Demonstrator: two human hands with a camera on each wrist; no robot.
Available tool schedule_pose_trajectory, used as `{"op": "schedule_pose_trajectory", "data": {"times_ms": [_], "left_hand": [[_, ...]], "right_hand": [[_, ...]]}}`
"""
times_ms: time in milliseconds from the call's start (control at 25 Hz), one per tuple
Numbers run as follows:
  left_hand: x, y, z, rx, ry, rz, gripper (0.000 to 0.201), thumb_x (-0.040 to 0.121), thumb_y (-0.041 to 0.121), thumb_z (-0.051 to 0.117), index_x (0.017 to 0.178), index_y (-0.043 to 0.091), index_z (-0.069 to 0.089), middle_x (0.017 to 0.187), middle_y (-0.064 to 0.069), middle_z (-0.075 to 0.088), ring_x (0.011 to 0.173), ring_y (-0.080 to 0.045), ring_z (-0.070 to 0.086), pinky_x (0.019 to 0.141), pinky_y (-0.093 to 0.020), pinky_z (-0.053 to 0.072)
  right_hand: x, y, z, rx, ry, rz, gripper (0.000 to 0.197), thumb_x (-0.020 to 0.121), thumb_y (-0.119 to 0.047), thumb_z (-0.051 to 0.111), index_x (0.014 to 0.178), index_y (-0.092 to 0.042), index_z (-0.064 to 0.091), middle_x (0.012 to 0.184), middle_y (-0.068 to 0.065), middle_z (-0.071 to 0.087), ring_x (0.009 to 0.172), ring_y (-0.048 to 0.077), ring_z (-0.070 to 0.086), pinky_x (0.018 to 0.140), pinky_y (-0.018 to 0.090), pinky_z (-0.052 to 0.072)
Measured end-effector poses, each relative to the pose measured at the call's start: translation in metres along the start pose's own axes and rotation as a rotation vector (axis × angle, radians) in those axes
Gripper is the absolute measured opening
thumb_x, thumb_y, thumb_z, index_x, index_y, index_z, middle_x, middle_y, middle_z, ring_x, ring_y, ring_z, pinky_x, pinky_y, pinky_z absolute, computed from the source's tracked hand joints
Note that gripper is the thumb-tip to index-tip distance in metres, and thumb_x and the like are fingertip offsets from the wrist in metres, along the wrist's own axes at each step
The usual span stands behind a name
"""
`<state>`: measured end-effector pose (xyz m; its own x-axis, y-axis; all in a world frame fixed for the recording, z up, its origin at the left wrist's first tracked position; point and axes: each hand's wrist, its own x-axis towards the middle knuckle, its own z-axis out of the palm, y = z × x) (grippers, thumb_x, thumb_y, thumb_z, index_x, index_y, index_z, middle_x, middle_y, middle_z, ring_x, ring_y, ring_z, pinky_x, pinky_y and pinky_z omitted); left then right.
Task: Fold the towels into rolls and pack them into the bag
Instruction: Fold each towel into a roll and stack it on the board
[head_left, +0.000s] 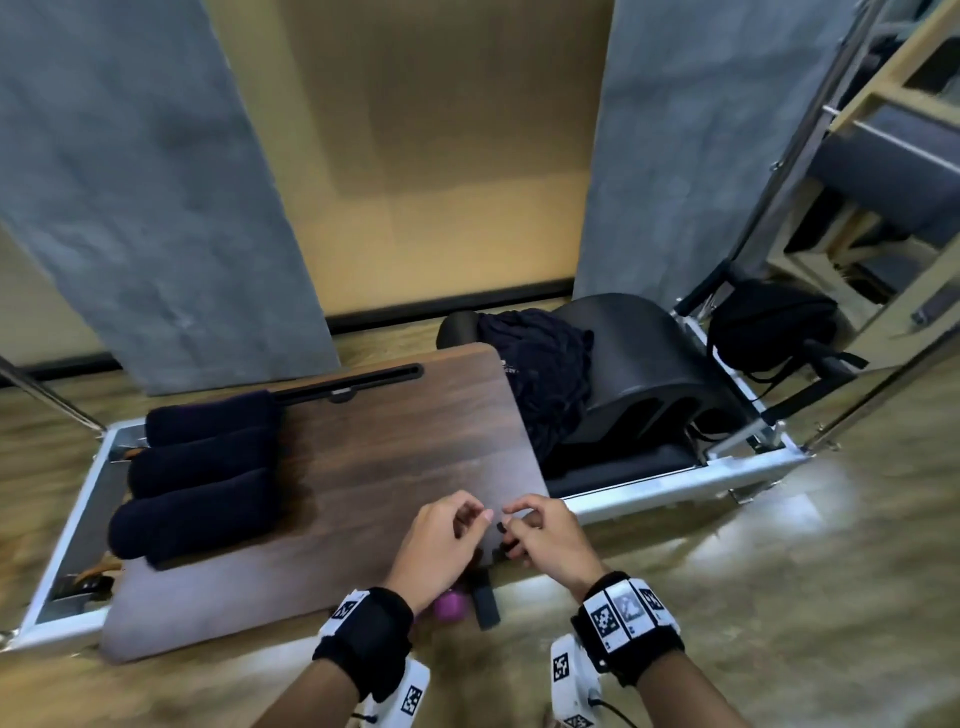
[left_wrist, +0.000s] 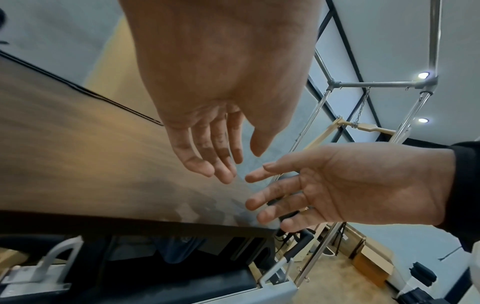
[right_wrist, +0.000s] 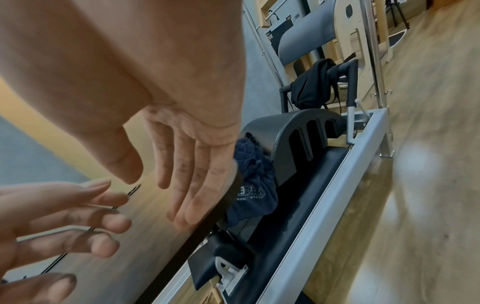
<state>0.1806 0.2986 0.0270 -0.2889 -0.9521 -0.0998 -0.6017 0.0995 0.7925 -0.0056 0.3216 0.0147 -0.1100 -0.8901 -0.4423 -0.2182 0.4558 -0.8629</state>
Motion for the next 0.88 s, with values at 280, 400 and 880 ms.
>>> {"op": "schedule_pose_trajectory", "data": {"times_ms": [280, 400, 880], "left_hand": [[0.035, 0.075, 0.071, -0.075, -0.066, -0.022, 0.017, 0.098, 0.044, 0.065, 0.089, 0.031, 0.07, 0.075, 0.007, 0.073, 0.074, -0.015, 0.07, 0.076, -0.046, 0.06], [0.06, 0.09, 0.085, -0.085, -0.051, -0.026, 0.015, 0.097, 0.043, 0.065, 0.089, 0.032, 0.07, 0.078, 0.008, 0.071, 0.076, -0.014, 0.068, 0.076, -0.043, 0.058], [0.269, 0.096, 0.164, -0.201, 0.232, -0.455, 0.02, 0.1, 0.026, 0.069, 0.109, 0.009, 0.074, 0.119, -0.012, 0.063, 0.109, -0.027, 0.065, 0.102, -0.033, 0.047]], "right_hand": [[0.005, 0.013, -0.097, 0.059, 0.036, -0.002, 0.006, 0.099, -0.015, 0.067, 0.103, -0.016, 0.072, 0.08, 0.012, 0.075, 0.059, 0.018, 0.069, 0.05, 0.025, 0.05], [0.02, 0.01, -0.124, 0.056, 0.035, 0.004, 0.008, 0.101, -0.013, 0.065, 0.106, -0.013, 0.072, 0.089, 0.017, 0.077, 0.059, 0.015, 0.069, 0.048, 0.022, 0.048], [0.199, -0.029, -0.219, -0.149, -0.057, 0.044, 0.012, 0.1, -0.015, 0.065, 0.109, -0.013, 0.073, 0.094, 0.01, 0.073, 0.055, 0.014, 0.066, 0.054, 0.032, 0.055]]}}
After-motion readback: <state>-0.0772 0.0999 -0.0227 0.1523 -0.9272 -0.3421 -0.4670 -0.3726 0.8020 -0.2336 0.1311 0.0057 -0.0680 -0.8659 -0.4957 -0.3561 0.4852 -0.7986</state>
